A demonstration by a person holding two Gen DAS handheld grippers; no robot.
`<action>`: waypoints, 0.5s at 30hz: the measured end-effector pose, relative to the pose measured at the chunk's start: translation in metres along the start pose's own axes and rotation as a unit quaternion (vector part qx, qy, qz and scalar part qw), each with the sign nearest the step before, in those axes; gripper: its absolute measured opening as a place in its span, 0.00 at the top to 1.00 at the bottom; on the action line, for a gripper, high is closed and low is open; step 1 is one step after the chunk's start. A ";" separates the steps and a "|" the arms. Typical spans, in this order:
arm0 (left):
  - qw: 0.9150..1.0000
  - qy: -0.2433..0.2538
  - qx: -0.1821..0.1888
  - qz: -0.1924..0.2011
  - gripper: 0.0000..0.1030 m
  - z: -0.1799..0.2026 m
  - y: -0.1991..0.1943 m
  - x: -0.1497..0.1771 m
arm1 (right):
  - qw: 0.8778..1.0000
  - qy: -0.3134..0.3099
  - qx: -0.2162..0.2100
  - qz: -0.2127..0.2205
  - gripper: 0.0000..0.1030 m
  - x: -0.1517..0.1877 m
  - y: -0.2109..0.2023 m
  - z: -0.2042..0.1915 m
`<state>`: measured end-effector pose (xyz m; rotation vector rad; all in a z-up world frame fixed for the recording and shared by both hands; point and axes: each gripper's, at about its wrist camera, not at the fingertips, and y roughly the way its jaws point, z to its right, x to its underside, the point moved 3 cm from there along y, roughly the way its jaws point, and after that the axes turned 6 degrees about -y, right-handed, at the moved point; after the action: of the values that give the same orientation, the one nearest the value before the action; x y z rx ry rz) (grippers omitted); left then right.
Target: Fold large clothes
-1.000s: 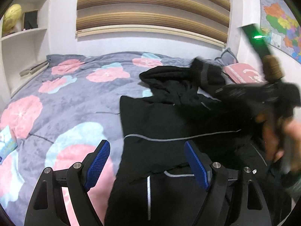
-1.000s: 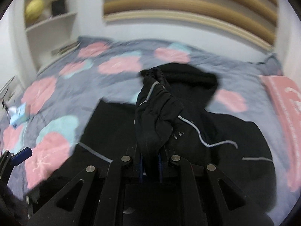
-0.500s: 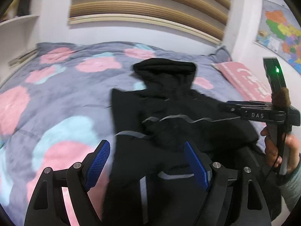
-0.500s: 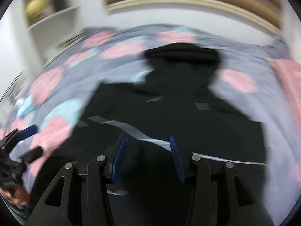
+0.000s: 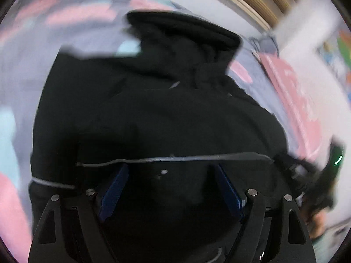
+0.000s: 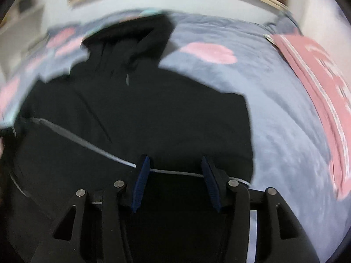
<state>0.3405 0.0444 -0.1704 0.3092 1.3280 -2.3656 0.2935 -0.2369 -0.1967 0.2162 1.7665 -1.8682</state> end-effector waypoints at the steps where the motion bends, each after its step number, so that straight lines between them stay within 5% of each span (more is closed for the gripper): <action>1: 1.000 -0.002 0.007 0.005 0.31 -0.004 -0.003 0.001 | 1.000 -0.003 0.011 0.000 0.47 0.004 0.007 -0.003; 3: 1.000 0.007 -0.011 0.003 0.39 -0.005 -0.005 0.000 | 1.000 0.001 0.023 0.011 0.47 0.006 0.010 -0.005; 9: 0.998 0.037 -0.039 0.040 0.40 0.016 -0.034 -0.004 | 1.000 0.004 0.022 -0.014 0.47 -0.005 -0.004 -0.002; 12: 0.994 0.046 -0.034 0.095 0.37 0.019 -0.073 -0.016 | 0.998 0.023 -0.041 0.033 0.47 -0.025 -0.042 -0.012; 15: 0.992 0.038 -0.040 0.110 0.26 0.014 -0.083 -0.024 | 0.994 0.022 -0.092 0.054 0.46 -0.039 -0.056 -0.037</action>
<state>0.3247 0.0764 -0.0905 0.4999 1.3442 -2.1312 0.2891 -0.1915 -0.1339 0.2793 1.9048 -1.6260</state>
